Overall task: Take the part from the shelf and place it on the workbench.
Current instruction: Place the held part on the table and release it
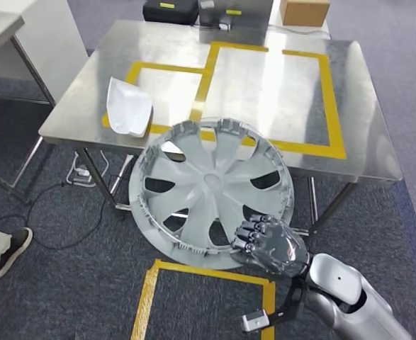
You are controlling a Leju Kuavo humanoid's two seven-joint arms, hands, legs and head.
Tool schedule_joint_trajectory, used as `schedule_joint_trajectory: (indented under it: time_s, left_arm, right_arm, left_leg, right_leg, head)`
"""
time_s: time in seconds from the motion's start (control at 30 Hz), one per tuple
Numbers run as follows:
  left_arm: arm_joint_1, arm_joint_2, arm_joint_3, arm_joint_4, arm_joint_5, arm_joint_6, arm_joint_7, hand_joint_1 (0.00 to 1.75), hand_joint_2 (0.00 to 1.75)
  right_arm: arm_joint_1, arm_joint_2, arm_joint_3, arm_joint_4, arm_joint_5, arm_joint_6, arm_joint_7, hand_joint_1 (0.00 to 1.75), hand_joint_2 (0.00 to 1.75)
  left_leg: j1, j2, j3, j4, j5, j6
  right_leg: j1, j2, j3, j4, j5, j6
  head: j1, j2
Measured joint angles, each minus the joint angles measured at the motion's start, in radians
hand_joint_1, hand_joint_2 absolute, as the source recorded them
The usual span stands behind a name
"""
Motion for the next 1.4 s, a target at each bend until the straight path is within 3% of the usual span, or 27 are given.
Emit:
schedule_joint_trajectory:
  time_s: [0.07, 0.13, 0.23, 0.3, 0.33, 0.4, 0.47, 0.6, 0.67, 0.77, 0.8, 0.83, 0.87, 0.93, 1.0, 1.13, 1.2, 1.3, 1.33, 1.37, 1.4]
  left_arm:
    - [-0.001, -0.002, 0.000, 0.000, 0.000, 0.000, 0.000, 0.00, 1.75]
    - [-0.002, -0.002, 0.000, 0.000, 0.000, -0.001, 0.000, 0.00, 1.75]
    - [-0.004, -0.002, 0.000, 0.000, -0.001, -0.002, -0.001, 0.00, 1.75]
    - [-0.001, -0.002, 0.000, 0.000, -0.002, -0.003, -0.001, 0.00, 1.75]
    - [0.001, -0.002, 0.000, 0.000, -0.002, -0.003, -0.001, 0.00, 1.75]
    - [0.003, -0.001, 0.000, 0.000, -0.003, -0.004, -0.001, 0.00, 1.75]
    - [0.003, -0.001, 0.000, 0.000, -0.004, -0.008, 0.000, 0.00, 1.75]
    - [0.004, -0.002, 0.000, 0.000, -0.009, -0.014, -0.001, 0.00, 1.75]
    - [0.002, -0.002, 0.000, 0.000, -0.010, -0.017, -0.001, 0.00, 1.75]
    - [-0.001, -0.004, 0.000, 0.000, -0.010, -0.018, -0.001, 0.00, 1.75]
    - [0.000, -0.004, 0.000, 0.000, -0.011, -0.018, -0.002, 0.00, 1.75]
    - [0.001, -0.004, 0.000, 0.000, -0.012, -0.018, -0.002, 0.00, 1.75]
    - [0.002, -0.004, 0.000, 0.000, -0.012, -0.018, -0.002, 0.00, 1.75]
    - [0.002, -0.005, 0.000, 0.000, -0.016, -0.018, -0.002, 0.00, 1.75]
    - [0.000, -0.007, -0.001, 0.001, -0.020, -0.018, -0.002, 0.00, 1.75]
    - [-0.002, -0.009, -0.003, 0.001, -0.030, -0.017, -0.001, 0.00, 1.75]
    - [-0.004, -0.009, -0.005, 0.001, -0.037, -0.022, -0.002, 0.00, 1.75]
    - [-0.005, -0.007, -0.012, 0.001, -0.049, -0.036, -0.004, 0.00, 1.75]
    - [-0.005, -0.007, -0.016, 0.001, -0.054, -0.039, -0.006, 0.00, 1.75]
    - [-0.004, -0.007, -0.020, 0.001, -0.061, -0.042, -0.008, 0.00, 1.75]
    - [-0.005, -0.007, -0.024, 0.001, -0.068, -0.045, -0.012, 0.00, 1.75]
  right_arm:
    - [-0.002, 0.000, -0.001, -0.001, 0.001, 0.000, -0.001, 1.75, 1.75]
    - [-0.003, 0.000, -0.003, -0.001, 0.002, 0.000, -0.001, 1.75, 1.75]
    - [-0.004, 0.000, -0.004, -0.001, 0.005, 0.002, 0.001, 1.75, 1.75]
    - [-0.005, 0.000, -0.004, -0.001, 0.008, 0.007, 0.002, 1.75, 1.75]
    - [-0.005, 0.000, -0.004, -0.001, 0.009, 0.010, 0.002, 1.75, 1.75]
    - [-0.008, 0.000, -0.004, -0.001, 0.009, 0.017, 0.003, 1.75, 1.75]
    - [-0.013, 0.000, -0.004, -0.001, 0.009, 0.025, 0.003, 1.75, 1.75]
    - [-0.025, 0.000, -0.003, -0.001, 0.012, 0.035, 0.005, 1.75, 1.75]
    - [-0.034, 0.000, -0.003, -0.001, 0.013, 0.039, 0.005, 1.75, 1.75]
    - [-0.043, 0.000, -0.002, -0.001, 0.014, 0.041, 0.006, 1.75, 1.75]
    - [-0.044, 0.000, -0.001, -0.001, 0.015, 0.041, 0.008, 1.75, 1.75]
    - [-0.044, 0.000, 0.001, -0.001, 0.016, 0.040, 0.010, 1.75, 1.75]
    - [-0.044, 0.000, 0.002, -0.001, 0.017, 0.039, 0.013, 1.75, 1.75]
    - [-0.047, 0.000, 0.004, 0.000, 0.021, 0.038, 0.018, 1.75, 1.75]
    - [-0.055, 0.002, 0.008, 0.003, 0.031, 0.037, 0.024, 1.75, 1.75]
    - [-0.080, 0.008, 0.017, 0.011, 0.052, 0.034, 0.040, 1.75, 1.75]
    - [-0.105, 0.015, 0.020, 0.024, 0.062, 0.037, 0.052, 1.75, 1.75]
    - [-0.149, 0.028, 0.027, 0.057, 0.083, 0.044, 0.073, 1.75, 1.75]
    - [-0.161, 0.031, 0.029, 0.069, 0.091, 0.047, 0.081, 1.75, 1.75]
    - [-0.172, 0.034, 0.031, 0.081, 0.098, 0.051, 0.090, 1.75, 1.75]
    - [-0.186, 0.037, 0.033, 0.094, 0.104, 0.056, 0.099, 1.75, 1.75]
  left_leg:
    - [0.000, 0.002, 0.009, 0.003, 0.000, -0.011]
    - [0.000, 0.004, -0.003, 0.046, 0.002, -0.020]
    - [0.005, 0.004, -0.109, 0.211, -0.050, -0.035]
    - [0.008, 0.004, -0.167, 0.264, -0.074, -0.042]
    - [0.009, 0.004, -0.174, 0.245, -0.055, -0.043]
    - [0.010, 0.005, -0.156, 0.133, 0.042, -0.042]
    - [0.006, 0.007, -0.137, 0.041, 0.096, -0.032]
    - [0.001, 0.006, -0.123, 0.006, 0.105, 0.000]
    - [0.004, 0.005, -0.110, 0.001, 0.101, 0.011]
    - [0.003, 0.003, -0.099, -0.001, 0.085, 0.020]
    - [0.002, 0.002, -0.092, -0.001, 0.078, 0.021]
    - [0.000, 0.000, -0.081, -0.001, 0.069, 0.021]
    - [-0.001, -0.002, -0.068, -0.001, 0.060, 0.021]
    - [-0.005, -0.004, -0.040, -0.002, 0.040, 0.019]
    - [-0.006, -0.004, -0.027, -0.005, 0.026, 0.012]
    - [-0.007, -0.001, -0.024, 0.019, 0.023, -0.007]
    - [-0.005, 0.000, -0.072, 0.106, 0.007, -0.019]
    - [0.003, 0.000, -0.177, 0.257, -0.058, -0.036]
    - [0.005, 0.001, -0.194, 0.263, -0.056, -0.040]
    - [0.007, 0.001, -0.194, 0.236, -0.028, -0.041]
    - [0.008, 0.002, -0.179, 0.178, 0.021, -0.042]
  right_leg:
    - [-0.001, 0.003, 0.023, -0.023, 0.003, -0.009]
    - [-0.008, 0.003, 0.052, -0.042, 0.001, -0.018]
    - [-0.010, 0.001, 0.083, -0.053, -0.015, -0.025]
    - [-0.011, 0.004, 0.101, -0.053, -0.032, -0.024]
    - [-0.011, 0.005, 0.113, -0.053, -0.041, -0.023]
    - [-0.012, 0.006, 0.135, -0.053, -0.061, -0.017]
    - [-0.011, 0.006, 0.150, -0.052, -0.079, -0.004]
    - [-0.011, 0.006, 0.157, -0.049, -0.083, 0.021]
    - [-0.011, 0.004, 0.116, 0.018, -0.088, 0.027]
    - [-0.011, 0.003, -0.018, 0.200, -0.146, 0.033]
    - [-0.011, 0.003, -0.052, 0.230, -0.163, 0.033]
    - [-0.010, 0.003, -0.068, 0.227, -0.159, 0.031]
    - [-0.010, 0.003, -0.068, 0.191, -0.132, 0.027]
    - [-0.005, 0.003, -0.039, 0.068, -0.035, 0.013]
    - [0.001, 0.001, -0.015, -0.013, 0.015, 0.000]
    - [0.001, 0.001, 0.019, -0.039, 0.023, -0.017]
    - [-0.005, 0.000, 0.036, -0.047, 0.018, -0.024]
    - [-0.005, 0.002, 0.051, -0.048, 0.003, -0.030]
    - [-0.005, 0.002, 0.057, -0.047, -0.002, -0.030]
    - [-0.006, 0.003, 0.065, -0.047, -0.008, -0.028]
    - [-0.006, 0.003, 0.074, -0.046, -0.015, -0.027]
  head:
    - [0.001, 0.000]
    - [-0.001, 0.000]
    - [-0.007, 0.000]
    - [-0.008, 0.000]
    - [-0.008, 0.000]
    - [-0.008, 0.000]
    - [-0.007, 0.000]
    - [-0.006, 0.000]
    - [-0.001, 0.000]
    - [0.003, 0.000]
    - [0.003, 0.000]
    - [0.003, 0.000]
    - [0.003, 0.000]
    - [0.003, 0.000]
    - [0.002, 0.000]
    - [0.000, 0.000]
    - [-0.001, 0.000]
    - [-0.002, 0.000]
    - [-0.002, 0.000]
    - [-0.002, 0.000]
    - [-0.002, 0.000]
